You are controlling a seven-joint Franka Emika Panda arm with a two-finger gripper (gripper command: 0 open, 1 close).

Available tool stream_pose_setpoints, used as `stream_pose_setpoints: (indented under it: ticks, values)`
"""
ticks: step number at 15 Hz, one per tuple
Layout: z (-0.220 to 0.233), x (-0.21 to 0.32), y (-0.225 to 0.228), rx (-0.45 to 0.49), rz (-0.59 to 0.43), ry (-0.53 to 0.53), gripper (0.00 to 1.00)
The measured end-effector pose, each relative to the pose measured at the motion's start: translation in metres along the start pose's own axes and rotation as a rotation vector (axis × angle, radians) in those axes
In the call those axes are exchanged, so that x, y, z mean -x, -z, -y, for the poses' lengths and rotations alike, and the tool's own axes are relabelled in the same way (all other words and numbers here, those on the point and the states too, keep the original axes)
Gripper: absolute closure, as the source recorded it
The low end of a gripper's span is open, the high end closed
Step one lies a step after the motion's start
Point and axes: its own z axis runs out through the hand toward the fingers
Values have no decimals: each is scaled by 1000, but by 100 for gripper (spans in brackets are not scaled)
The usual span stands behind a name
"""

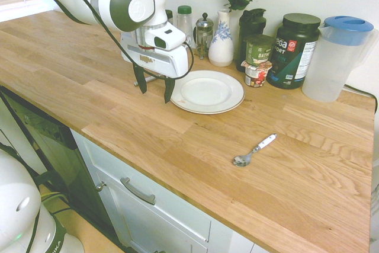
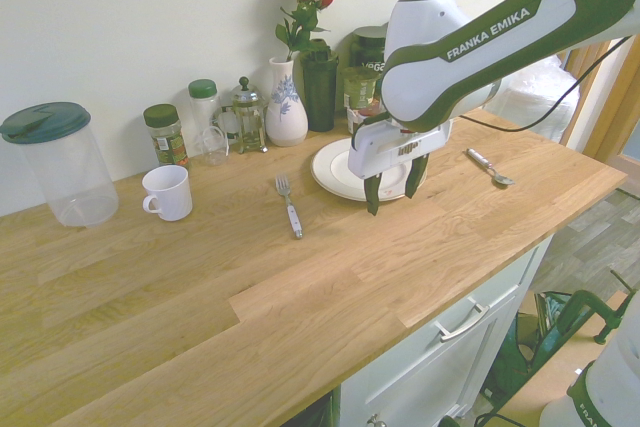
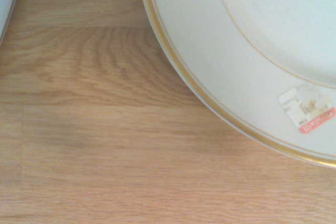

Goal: Put the spoon into the plate

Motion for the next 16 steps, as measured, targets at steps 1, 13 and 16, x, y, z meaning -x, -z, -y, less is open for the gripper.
stream_pose_setpoints:
  ticks: [1,13,16]
  values:
    - [0,0,-1,1,1,0,0]
    - [-136,-177,18,7,41,-169,0]
    - [-176,-216,-13,40,61,-206,0]
